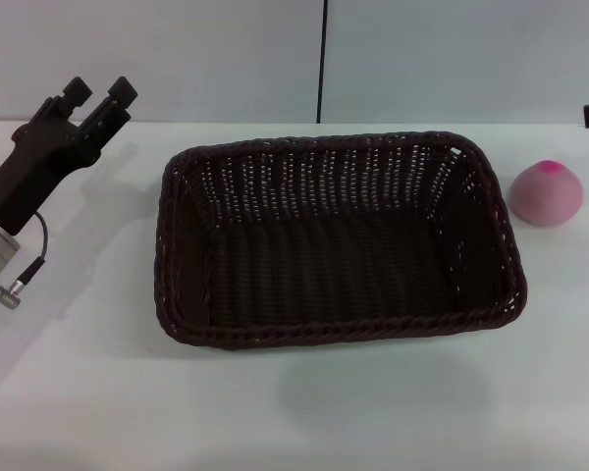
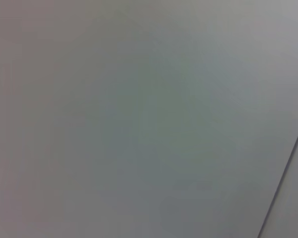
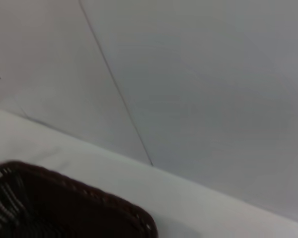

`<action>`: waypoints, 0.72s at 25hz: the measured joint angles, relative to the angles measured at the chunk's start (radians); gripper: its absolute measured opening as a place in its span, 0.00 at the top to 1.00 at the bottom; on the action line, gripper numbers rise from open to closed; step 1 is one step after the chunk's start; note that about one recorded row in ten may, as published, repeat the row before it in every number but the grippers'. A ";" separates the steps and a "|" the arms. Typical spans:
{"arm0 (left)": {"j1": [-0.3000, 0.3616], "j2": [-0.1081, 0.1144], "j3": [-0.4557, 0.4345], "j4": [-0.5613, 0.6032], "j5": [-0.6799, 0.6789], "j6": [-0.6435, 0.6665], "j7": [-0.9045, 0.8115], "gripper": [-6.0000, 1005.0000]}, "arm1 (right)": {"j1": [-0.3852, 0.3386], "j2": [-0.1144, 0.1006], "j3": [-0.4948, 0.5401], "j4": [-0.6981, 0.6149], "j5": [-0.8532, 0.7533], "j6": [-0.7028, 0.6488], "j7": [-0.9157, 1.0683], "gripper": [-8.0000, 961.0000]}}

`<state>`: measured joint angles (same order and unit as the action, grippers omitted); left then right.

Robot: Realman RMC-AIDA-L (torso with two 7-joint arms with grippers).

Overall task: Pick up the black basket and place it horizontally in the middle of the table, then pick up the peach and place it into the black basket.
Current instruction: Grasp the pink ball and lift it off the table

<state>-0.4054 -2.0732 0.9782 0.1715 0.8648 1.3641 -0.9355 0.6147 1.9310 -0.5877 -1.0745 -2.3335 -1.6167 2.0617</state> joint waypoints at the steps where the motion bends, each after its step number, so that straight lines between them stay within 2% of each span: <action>1: 0.001 0.000 -0.001 0.000 0.000 -0.001 0.001 0.21 | 0.000 0.000 0.000 0.000 0.000 0.000 0.000 0.43; 5: 0.001 -0.001 -0.002 -0.003 -0.001 -0.007 0.002 0.21 | 0.040 0.012 -0.003 0.003 -0.095 0.020 0.003 0.29; 7: 0.002 -0.001 -0.004 -0.011 -0.011 -0.008 0.004 0.21 | 0.060 0.028 -0.023 0.008 -0.158 0.047 0.004 0.29; 9: 0.002 -0.001 -0.004 -0.015 -0.016 -0.008 0.004 0.21 | 0.063 0.033 -0.033 0.009 -0.176 0.059 0.005 0.29; 10: 0.000 -0.001 -0.004 -0.023 -0.025 -0.007 0.004 0.21 | 0.067 0.044 -0.057 0.017 -0.208 0.089 0.005 0.29; 14: -0.001 -0.001 -0.004 -0.025 -0.028 -0.004 0.004 0.21 | 0.073 0.052 -0.095 0.056 -0.223 0.138 0.006 0.29; 18: -0.003 -0.001 -0.002 -0.026 -0.029 -0.001 -0.001 0.21 | 0.101 0.049 -0.140 0.164 -0.247 0.210 0.006 0.29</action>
<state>-0.4081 -2.0740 0.9765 0.1451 0.8362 1.3632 -0.9369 0.7162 1.9800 -0.7281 -0.9105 -2.5807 -1.4068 2.0679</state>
